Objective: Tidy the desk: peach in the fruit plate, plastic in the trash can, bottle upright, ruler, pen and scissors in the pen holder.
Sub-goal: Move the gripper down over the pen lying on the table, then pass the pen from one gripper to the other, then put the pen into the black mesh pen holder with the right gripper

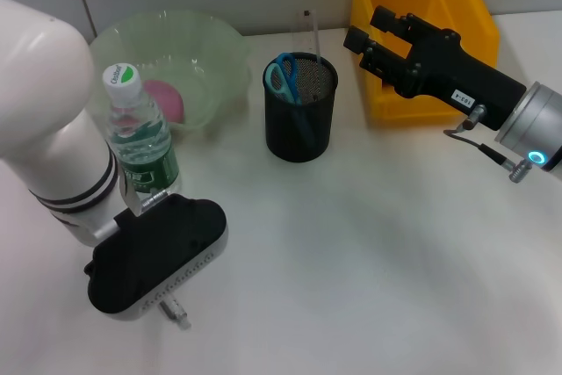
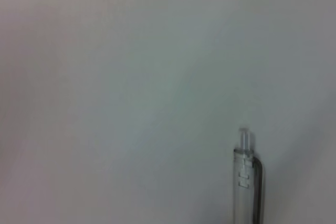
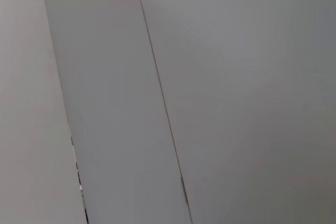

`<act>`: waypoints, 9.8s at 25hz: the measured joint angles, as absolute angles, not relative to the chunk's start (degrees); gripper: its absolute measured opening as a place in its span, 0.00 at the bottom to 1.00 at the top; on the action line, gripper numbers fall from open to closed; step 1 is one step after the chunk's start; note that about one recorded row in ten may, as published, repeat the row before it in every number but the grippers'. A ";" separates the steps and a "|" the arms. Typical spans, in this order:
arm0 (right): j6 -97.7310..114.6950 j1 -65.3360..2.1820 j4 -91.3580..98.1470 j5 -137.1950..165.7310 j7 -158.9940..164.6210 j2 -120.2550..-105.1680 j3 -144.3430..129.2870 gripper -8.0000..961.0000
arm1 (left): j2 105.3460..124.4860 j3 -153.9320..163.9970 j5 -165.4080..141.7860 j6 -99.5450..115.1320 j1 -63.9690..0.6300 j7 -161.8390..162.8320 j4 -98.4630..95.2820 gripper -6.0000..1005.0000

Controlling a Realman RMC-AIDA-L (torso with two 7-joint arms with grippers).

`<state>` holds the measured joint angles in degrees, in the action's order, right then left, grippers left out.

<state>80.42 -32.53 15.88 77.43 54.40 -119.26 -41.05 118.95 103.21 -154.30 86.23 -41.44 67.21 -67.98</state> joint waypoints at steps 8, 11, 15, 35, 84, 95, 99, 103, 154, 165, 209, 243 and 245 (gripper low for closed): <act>80.42 -32.58 15.89 77.32 54.64 -119.26 -41.04 0.63 | 118.82 101.70 -153.81 86.40 -41.39 66.52 -68.11 0.15; 80.42 -32.69 15.94 77.20 54.68 -119.26 -41.04 0.63 | 118.80 100.28 -152.92 87.18 -41.39 66.53 -68.48 0.14; 80.06 -33.03 16.00 77.19 54.68 -119.23 -41.04 0.63 | 118.79 95.97 -150.73 90.52 -42.03 66.62 -69.01 0.14; 81.48 -30.37 19.58 79.66 63.43 -118.77 -41.06 0.63 | 118.47 63.66 -126.01 107.54 -43.49 85.55 -72.75 0.14; 103.28 -25.59 38.98 95.69 74.84 -116.00 -40.96 0.63 | 119.03 89.00 -69.62 67.52 -25.75 84.42 -60.31 0.14; 102.37 -29.12 40.12 99.71 75.93 -116.06 -41.04 0.62 | 118.97 91.49 -68.28 66.46 -25.72 82.48 -59.06 0.14; 102.12 -29.86 40.39 100.36 76.33 -116.09 -41.05 0.62 | 118.89 91.85 -68.29 66.44 -25.79 82.48 -59.06 0.14; 102.08 -30.26 40.49 100.84 76.52 -116.11 -41.05 0.62 | 118.73 92.23 -68.47 66.44 -25.86 82.49 -58.99 0.14; 102.04 -30.29 45.12 103.18 77.74 -117.52 -40.83 0.40 | 118.47 92.18 -69.00 66.89 -26.37 82.83 -58.40 0.14; 102.04 -30.30 45.55 103.27 77.78 -117.61 -40.96 0.30 | 118.47 92.20 -69.00 66.88 -26.36 82.71 -58.35 0.14; 99.58 -29.96 46.82 102.65 77.28 -118.26 -39.03 0.16 | 118.29 88.08 -69.65 71.21 -22.79 82.84 -58.35 0.61; 65.00 -39.28 42.72 97.83 80.17 -119.44 -57.72 0.18 | 118.49 86.39 -68.37 79.54 -18.40 81.33 -46.14 0.78; 63.88 -39.32 41.95 97.51 80.17 -119.44 -58.09 0.18 | 118.44 86.39 -68.47 79.61 -18.74 81.75 -46.10 0.78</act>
<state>63.88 -39.32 41.95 97.51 80.17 -119.44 -58.09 118.44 86.39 -68.47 79.61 -18.74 81.75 -46.10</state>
